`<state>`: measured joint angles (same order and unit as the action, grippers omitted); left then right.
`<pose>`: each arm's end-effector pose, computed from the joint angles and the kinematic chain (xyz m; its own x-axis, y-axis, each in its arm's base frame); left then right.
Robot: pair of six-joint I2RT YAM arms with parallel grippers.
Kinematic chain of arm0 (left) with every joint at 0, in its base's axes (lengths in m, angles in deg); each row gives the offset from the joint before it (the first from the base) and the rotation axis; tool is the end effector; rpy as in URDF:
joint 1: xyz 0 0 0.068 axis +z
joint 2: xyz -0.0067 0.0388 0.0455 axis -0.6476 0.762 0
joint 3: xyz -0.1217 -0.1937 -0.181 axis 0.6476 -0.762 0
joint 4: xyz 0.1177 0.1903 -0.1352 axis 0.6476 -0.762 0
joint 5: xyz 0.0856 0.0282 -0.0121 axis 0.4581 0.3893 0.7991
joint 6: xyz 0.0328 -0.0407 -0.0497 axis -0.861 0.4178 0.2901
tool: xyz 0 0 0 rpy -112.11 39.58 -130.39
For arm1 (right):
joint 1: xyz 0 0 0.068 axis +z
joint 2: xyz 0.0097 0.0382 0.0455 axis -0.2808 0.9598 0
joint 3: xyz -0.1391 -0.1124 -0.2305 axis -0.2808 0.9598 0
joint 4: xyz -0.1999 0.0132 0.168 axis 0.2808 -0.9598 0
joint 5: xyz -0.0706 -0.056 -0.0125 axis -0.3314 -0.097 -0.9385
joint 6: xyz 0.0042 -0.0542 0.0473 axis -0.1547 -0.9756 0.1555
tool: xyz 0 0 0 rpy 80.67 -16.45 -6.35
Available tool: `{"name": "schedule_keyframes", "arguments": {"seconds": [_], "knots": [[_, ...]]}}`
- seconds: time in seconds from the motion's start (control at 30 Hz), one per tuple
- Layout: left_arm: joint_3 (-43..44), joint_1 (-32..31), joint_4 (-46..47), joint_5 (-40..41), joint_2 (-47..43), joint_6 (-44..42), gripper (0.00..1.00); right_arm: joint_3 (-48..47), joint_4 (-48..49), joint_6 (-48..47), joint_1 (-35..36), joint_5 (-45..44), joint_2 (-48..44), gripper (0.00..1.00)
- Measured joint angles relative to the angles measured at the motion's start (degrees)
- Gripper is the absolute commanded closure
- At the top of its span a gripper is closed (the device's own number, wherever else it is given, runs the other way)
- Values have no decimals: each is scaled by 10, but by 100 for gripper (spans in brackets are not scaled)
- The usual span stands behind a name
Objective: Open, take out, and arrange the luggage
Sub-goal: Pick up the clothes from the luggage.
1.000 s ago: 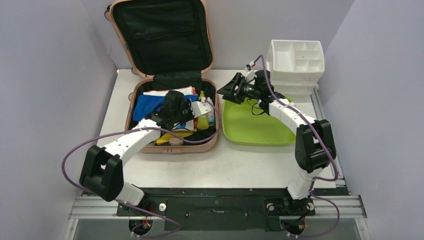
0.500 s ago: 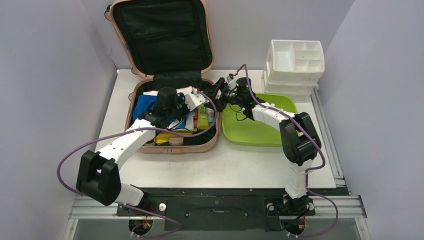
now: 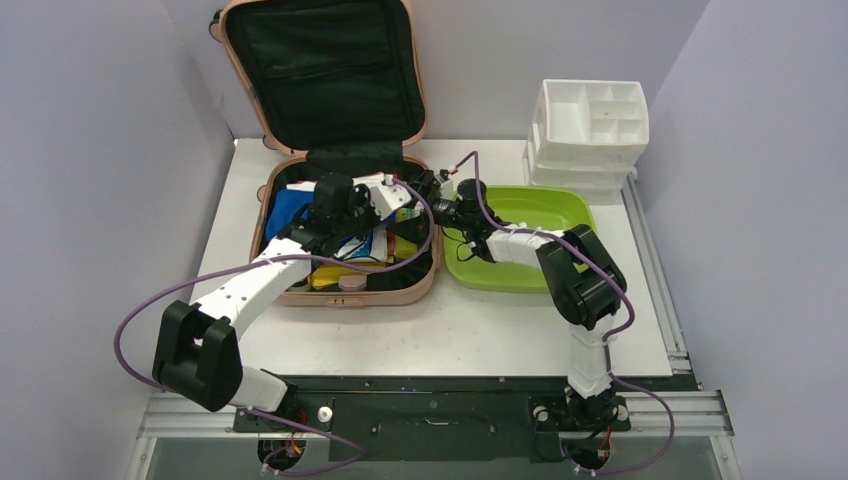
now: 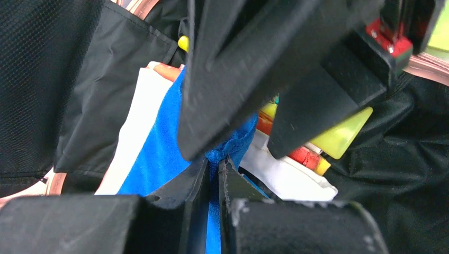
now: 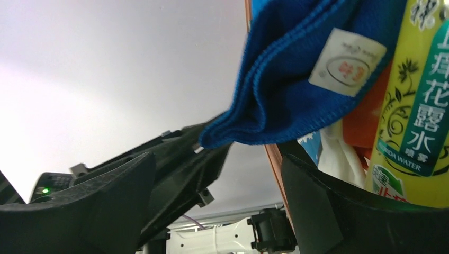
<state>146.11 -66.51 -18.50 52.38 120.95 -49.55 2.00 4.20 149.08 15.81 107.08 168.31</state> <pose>0.3030 -0.1589 0.2948 -0.0573 0.6545 -0.7539 0.7130 0.5554 0.4280 0.3719 0.2822 0.2259 -0.9579 0.2485 0.1440 0.1591 0.0415 0.9864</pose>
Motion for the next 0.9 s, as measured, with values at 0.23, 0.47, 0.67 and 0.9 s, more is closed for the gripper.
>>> {"name": "schedule_keyframes", "arguments": {"seconds": [0.23,0.47,0.67,0.9], "knots": [[0,0,1,0,0,0,100,8,4,13,12,-5,2,16],[0,0,1,-5,-1,6,100,-14,-14,3,12,-10,18,15],[0,0,1,-17,-9,11,100,-58,-52,-20,5,-20,53,15],[0,0,0,-31,-32,11,99,-107,-85,-56,2,-26,65,14]]}}
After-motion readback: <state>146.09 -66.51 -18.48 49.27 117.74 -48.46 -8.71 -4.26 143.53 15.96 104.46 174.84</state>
